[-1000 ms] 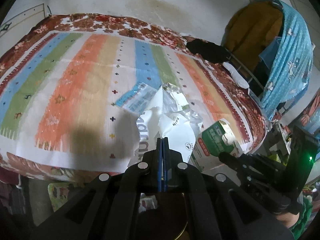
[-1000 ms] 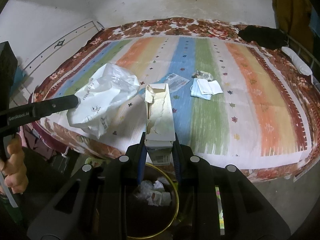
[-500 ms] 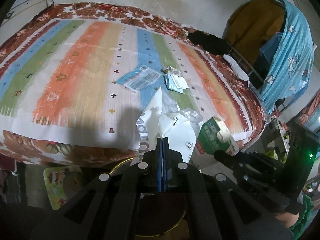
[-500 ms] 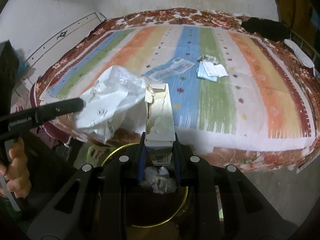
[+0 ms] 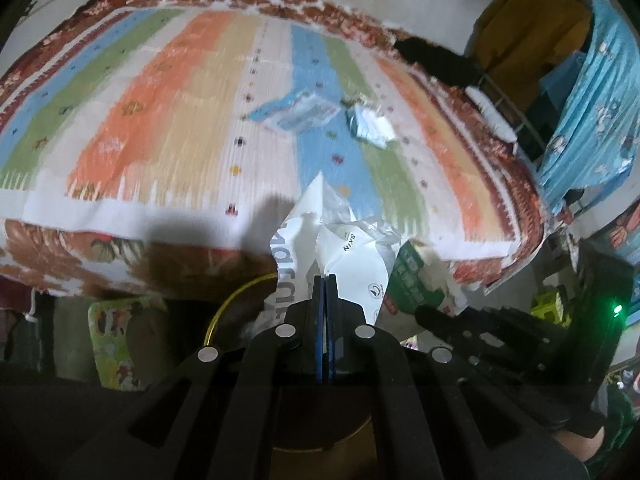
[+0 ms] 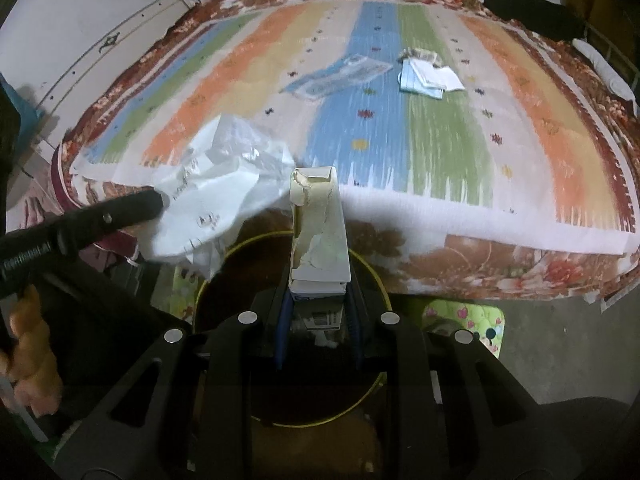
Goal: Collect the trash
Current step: 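Lift and carry the white bag and white box over the black bin, then open both tools to drop the bag and box into the bin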
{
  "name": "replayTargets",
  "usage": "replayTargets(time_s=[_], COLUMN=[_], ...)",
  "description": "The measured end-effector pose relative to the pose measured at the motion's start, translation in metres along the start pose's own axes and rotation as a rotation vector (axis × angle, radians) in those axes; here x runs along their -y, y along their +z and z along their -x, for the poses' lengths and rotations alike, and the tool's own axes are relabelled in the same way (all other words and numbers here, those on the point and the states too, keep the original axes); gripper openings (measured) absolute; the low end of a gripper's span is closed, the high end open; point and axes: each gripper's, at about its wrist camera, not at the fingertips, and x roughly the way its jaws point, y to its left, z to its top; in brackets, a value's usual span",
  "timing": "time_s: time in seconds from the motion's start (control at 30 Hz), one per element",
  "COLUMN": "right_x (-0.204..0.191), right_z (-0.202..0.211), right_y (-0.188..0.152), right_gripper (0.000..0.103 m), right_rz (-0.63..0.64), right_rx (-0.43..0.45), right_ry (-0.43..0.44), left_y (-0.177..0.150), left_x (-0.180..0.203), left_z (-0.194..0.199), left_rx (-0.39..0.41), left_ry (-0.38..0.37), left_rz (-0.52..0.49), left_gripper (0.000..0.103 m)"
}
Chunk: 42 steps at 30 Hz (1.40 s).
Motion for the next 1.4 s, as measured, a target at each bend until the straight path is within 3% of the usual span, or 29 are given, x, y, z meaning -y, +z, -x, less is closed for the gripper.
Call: replayTargets(time_s=[0.53,0.9,0.97,1.03,1.27,1.4], right_x=[0.004,0.009,0.012,0.014,0.015,0.017], right_z=[-0.045,-0.062,-0.062,-0.06,-0.051,-0.049], right_y=[-0.017,-0.017,-0.016,-0.014,-0.005,0.004], right_gripper=[0.022,0.024,0.043,0.048,0.061,0.063], right_rz=[-0.079,-0.1,-0.122,-0.136,-0.138,-0.127], right_rx=[-0.196,-0.258,-0.259,-0.248,-0.212,-0.191], right_ry=[0.031,0.021,0.031,0.055,0.067,0.062], left_y=[-0.018,-0.025,-0.025,-0.024,-0.008,0.007], left_x=[-0.017,-0.022,-0.022,-0.024,-0.035,-0.033], left_z=[-0.036,-0.047,-0.05,-0.052,-0.039,-0.034], left_rx=[-0.162,-0.223,-0.235,-0.241,-0.192,-0.153], left_ry=[0.096,0.102,0.105,0.099,0.082,0.106], left_rz=[0.08,0.121,0.122,0.13,0.177,0.165], left_gripper=[0.0,0.0,0.006,0.031,0.042,0.05])
